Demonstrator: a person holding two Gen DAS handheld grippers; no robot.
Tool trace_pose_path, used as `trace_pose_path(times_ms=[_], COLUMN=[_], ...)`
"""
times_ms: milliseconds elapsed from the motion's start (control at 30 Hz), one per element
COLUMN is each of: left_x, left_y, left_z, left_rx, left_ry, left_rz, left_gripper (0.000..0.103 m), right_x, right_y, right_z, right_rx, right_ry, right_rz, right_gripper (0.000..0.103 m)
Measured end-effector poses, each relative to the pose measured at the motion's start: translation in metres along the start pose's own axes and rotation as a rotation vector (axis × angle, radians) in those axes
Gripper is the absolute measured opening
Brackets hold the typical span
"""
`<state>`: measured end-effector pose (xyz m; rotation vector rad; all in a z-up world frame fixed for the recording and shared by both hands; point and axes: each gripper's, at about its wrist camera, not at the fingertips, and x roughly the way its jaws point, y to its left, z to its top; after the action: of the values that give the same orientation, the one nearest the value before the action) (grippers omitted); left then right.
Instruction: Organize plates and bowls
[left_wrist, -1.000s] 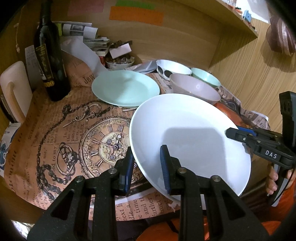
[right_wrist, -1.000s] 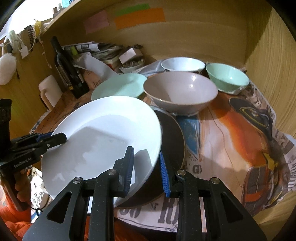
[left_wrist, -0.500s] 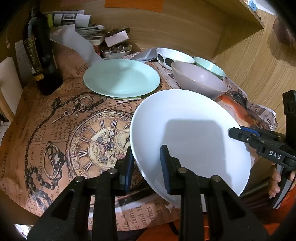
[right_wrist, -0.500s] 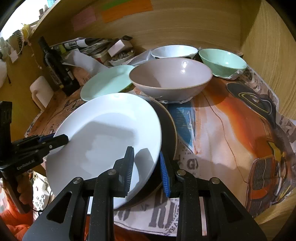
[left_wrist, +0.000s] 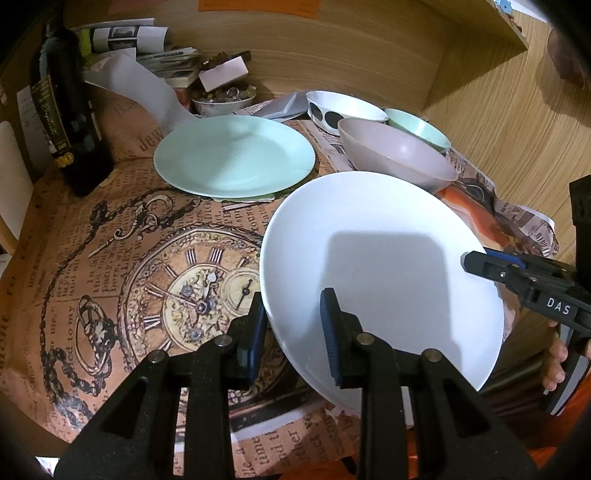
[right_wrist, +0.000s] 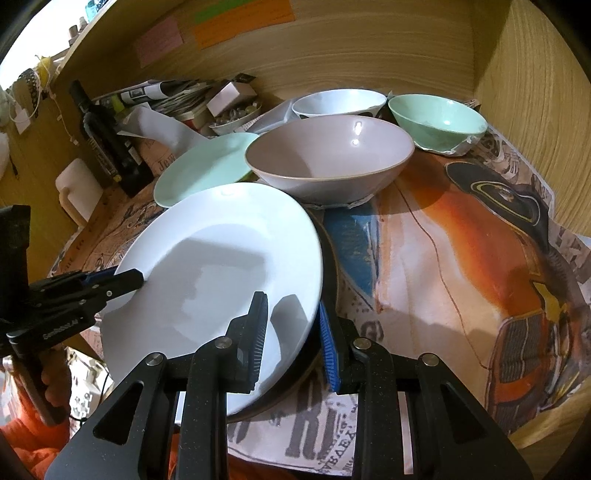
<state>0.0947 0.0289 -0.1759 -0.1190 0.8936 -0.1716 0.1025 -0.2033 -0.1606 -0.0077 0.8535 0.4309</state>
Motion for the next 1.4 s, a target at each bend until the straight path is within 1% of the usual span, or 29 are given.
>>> trace_pose_path(times_ms=[167,200,267,367,467,533,667,733,767,800,833,933,967,1000,1033,1067,1100,1133,1167,1300,1400], left_x=[0.002,0.003,0.004,0.004,0.004,0.003,-0.007,-0.016,-0.019,-0.025,-0.029,-0.042,-0.047,-0.049,-0.053,-0.054,-0.056,-0.059,-0.061,-0.063,-0.061], left_y=[-0.003,-0.003,-0.007,-0.012,-0.011,-0.008,-0.004,0.000,0.001,0.004,0.006,0.011,0.014,0.016,0.019,0.021,0.024,0.027,0.031,0.046,0.054], left_z=[-0.001,0.000,-0.001,-0.002,-0.002,-0.001,0.003,0.007,0.009,0.012,0.014,0.023,0.026,0.029,0.033,0.036,0.039,0.043,0.046,0.060,0.069], left_rx=[0.016,0.021,0.041,0.071,0.069,0.062,0.057,0.051,0.048,0.043,0.041,0.034,0.029,0.025,0.015,0.009,0.001,-0.008,-0.015,-0.037,-0.044], left_ry=[0.004,0.011,0.003,-0.013,-0.017,-0.025,-0.058,-0.087,-0.099,-0.121,-0.137,-0.186,-0.200,-0.209,-0.223,-0.230,-0.242,-0.256,-0.265,-0.277,-0.277], left_rz=[-0.009,-0.013,0.003,0.036,0.034,0.035,0.053,0.061,0.066,0.074,0.080,0.101,0.107,0.110,0.117,0.123,0.131,0.138,0.144,0.159,0.181], left_gripper=[0.030,0.030,0.031,0.031,0.031,0.031,0.037,0.042,0.047,0.051,0.053,0.061,0.066,0.071,0.074,0.081,0.087,0.089,0.091,0.091,0.092], right_x=[-0.002,-0.003,-0.004,-0.009,-0.012,-0.013,-0.018,-0.021,-0.022,-0.022,-0.023,-0.023,-0.023,-0.022,-0.021,-0.021,-0.020,-0.020,-0.020,-0.014,-0.010], right_y=[0.000,0.000,-0.001,-0.001,0.006,0.009,0.013,0.017,0.019,0.022,0.025,0.032,0.033,0.036,0.039,0.041,0.043,0.044,0.045,0.051,0.054], right_z=[0.001,0.001,0.000,0.002,0.003,0.005,0.010,0.015,0.016,0.020,0.022,0.031,0.034,0.038,0.042,0.045,0.049,0.052,0.056,0.073,0.086], right_rx=[-0.004,-0.009,-0.015,-0.016,-0.049,-0.063,-0.075,-0.087,-0.093,-0.104,-0.111,-0.131,-0.137,-0.143,-0.149,-0.155,-0.158,-0.160,-0.165,-0.171,-0.171], right_ry=[0.000,0.000,-0.015,-0.035,-0.064,-0.072,-0.093,-0.111,-0.117,-0.126,-0.132,-0.157,-0.161,-0.167,-0.174,-0.183,-0.195,-0.207,-0.219,-0.242,-0.262], right_rz=[-0.010,-0.025,-0.053,-0.028,-0.053,-0.052,-0.041,-0.033,-0.033,-0.031,-0.029,-0.026,-0.024,-0.021,-0.017,-0.014,-0.014,-0.015,-0.016,-0.005,0.019], right_gripper=[0.025,0.025,0.027,0.027,0.027,0.027,0.027,0.028,0.028,0.031,0.034,0.038,0.038,0.041,0.048,0.052,0.060,0.064,0.065,0.075,0.076])
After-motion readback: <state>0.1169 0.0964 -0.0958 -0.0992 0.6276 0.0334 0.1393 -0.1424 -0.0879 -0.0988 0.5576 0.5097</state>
